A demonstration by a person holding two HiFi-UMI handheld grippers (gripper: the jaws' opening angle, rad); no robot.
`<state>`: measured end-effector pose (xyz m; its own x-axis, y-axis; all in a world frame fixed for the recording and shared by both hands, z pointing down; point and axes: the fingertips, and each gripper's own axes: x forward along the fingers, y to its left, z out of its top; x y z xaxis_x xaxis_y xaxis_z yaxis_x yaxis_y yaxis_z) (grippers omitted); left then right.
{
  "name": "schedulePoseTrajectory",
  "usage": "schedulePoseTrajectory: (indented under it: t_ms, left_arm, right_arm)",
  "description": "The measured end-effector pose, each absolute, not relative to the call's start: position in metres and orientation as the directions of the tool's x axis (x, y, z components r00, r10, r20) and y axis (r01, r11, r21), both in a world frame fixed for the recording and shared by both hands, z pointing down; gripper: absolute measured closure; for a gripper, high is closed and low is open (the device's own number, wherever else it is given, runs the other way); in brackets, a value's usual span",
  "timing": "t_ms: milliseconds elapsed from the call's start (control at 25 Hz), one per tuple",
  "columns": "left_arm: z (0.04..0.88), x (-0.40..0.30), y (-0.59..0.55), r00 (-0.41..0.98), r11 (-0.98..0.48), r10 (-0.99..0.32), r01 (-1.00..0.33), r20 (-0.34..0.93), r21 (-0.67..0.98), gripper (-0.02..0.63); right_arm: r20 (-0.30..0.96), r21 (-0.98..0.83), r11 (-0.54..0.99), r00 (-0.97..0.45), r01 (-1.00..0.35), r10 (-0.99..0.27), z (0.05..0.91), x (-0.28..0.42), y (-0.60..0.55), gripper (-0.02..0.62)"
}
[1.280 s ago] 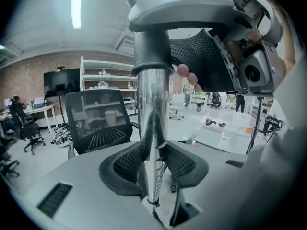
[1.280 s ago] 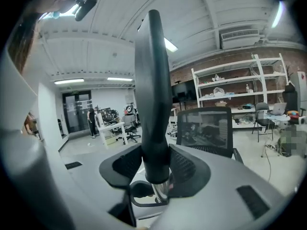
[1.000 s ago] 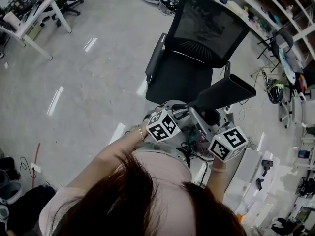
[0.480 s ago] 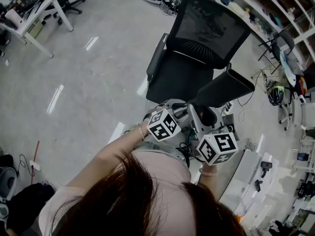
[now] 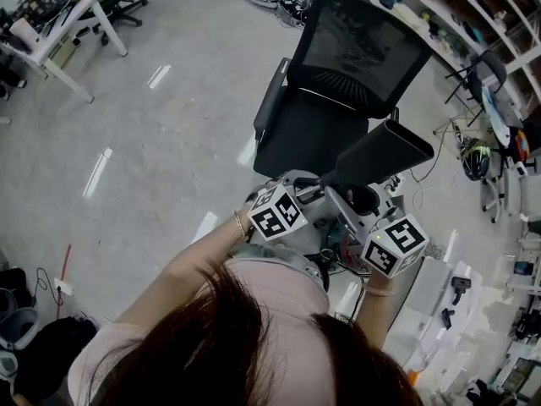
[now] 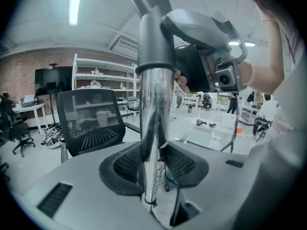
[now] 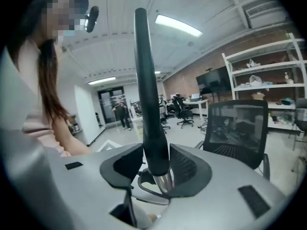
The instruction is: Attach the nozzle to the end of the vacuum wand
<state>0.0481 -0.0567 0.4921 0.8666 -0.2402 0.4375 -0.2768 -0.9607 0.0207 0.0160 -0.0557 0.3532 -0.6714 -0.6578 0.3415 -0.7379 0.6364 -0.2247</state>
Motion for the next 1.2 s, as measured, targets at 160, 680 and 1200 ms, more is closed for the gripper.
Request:
schedulePoseTrajectory:
  t_ms: [160,680,1200]
  left_arm:
    - [0.493,0.046,-0.055,0.87,-0.966,-0.213,-0.257,0.444,0.04,0.454]
    - [0.492,0.039,-0.062,0.835,-0.943,-0.279,-0.33,0.474,0.028,0.454]
    - [0.488,0.031,-0.046,0.865,-0.981,-0.155,-0.191,0.477,0.028,0.454]
  right_arm:
    - [0.29,-0.289,0.704,-0.76,-0.649,-0.582,0.348,0.008,-0.06,0.419]
    - [0.254,-0.12,0.293,-0.314,-0.949,-0.915,0.345,0.01,-0.067,0.425]
    - [0.272,-0.182,0.57,-0.598,-0.802,-0.754,0.34,-0.012,-0.061,0.42]
